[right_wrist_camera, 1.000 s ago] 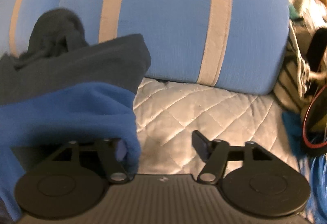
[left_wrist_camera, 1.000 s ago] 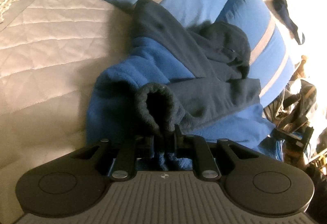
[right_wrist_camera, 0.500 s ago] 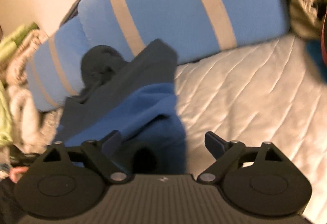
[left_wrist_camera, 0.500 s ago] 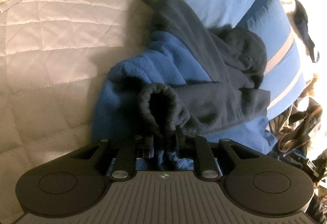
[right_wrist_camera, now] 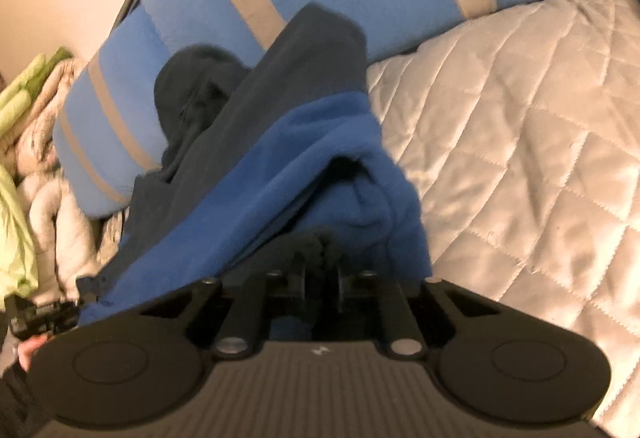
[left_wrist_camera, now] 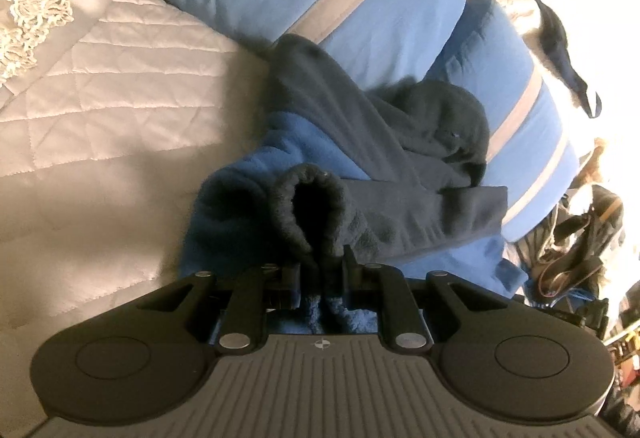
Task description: Fold clothes
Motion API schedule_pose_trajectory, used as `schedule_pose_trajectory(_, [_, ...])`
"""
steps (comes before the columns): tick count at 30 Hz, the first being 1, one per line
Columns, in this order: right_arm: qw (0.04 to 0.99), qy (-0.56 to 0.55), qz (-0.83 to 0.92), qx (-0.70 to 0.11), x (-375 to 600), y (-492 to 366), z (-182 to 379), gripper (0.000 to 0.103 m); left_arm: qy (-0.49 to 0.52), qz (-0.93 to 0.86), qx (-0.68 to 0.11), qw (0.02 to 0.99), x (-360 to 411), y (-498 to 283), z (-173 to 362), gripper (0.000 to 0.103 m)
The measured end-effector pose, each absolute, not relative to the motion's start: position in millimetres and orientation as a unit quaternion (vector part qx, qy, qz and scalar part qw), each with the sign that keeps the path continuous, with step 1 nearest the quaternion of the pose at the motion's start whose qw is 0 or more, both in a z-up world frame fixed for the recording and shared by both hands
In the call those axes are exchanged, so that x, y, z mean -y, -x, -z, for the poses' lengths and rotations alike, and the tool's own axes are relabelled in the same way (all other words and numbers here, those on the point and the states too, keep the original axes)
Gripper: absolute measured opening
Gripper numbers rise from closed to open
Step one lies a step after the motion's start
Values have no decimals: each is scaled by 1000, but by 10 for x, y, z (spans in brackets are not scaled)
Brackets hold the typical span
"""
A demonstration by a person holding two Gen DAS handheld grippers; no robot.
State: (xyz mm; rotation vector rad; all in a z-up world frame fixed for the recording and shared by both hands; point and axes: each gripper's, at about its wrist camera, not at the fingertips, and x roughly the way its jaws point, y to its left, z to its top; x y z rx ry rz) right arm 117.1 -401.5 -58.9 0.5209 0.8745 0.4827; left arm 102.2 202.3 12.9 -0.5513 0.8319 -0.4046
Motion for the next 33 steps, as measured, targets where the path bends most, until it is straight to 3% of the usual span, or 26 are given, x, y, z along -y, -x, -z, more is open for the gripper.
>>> schedule_pose_trajectory(9, [871, -266, -188, -367, 4086, -1252, 516, 11, 255, 182, -414, 855, -1956, -1049, 0, 18])
schedule_pose_trajectory(12, [869, -265, -178, -378, 4059, -1308, 570, 14, 236, 169, -424, 858, -1908, -1079, 49, 23])
schedule_pose_trajectory(13, [870, -263, -175, -379, 4051, -1318, 577, 32, 239, 164, -425, 858, -1913, -1087, 74, 26])
schedule_pose_trajectory(14, [870, -261, -172, -381, 4043, -1328, 584, 39, 243, 160, -425, 857, -1924, -1097, 100, 26])
schedule_pose_trajectory(16, [869, -263, -175, -381, 4060, -1314, 571, 46, 276, 160, -424, 847, -2002, -1121, 162, 26])
schedule_pose_trajectory(18, [872, -260, -173, -377, 4079, -1272, 533, 60, 302, 161, -425, 838, -2072, -1128, 207, 26])
schedule_pose_trajectory(19, [875, -256, -169, -375, 4086, -1251, 512, 80, 311, 162, -425, 835, -2098, -1127, 222, 27])
schedule_pose_trajectory(20, [883, -243, -154, -370, 4093, -1211, 471, 93, 309, 162, -425, 835, -2102, -1120, 215, 28])
schedule_pose_trajectory(23, [895, -228, -143, -356, 4166, -1099, 365, 98, 299, 153, -424, 841, -2105, -1082, 127, 40])
schedule_pose_trajectory(25, [899, -225, -133, -352, 4232, -1017, 296, 103, 291, 134, -422, 848, -2123, -1044, 35, 61])
schedule_pose_trajectory(28, [908, -216, -113, -342, 4305, -887, 194, 103, 267, 107, -410, 865, -2174, -959, -143, 74])
schedule_pose_trajectory(33, [921, -192, -88, -326, 4329, -704, 14, 103, 237, 99, -386, 886, -2200, -793, -479, 75])
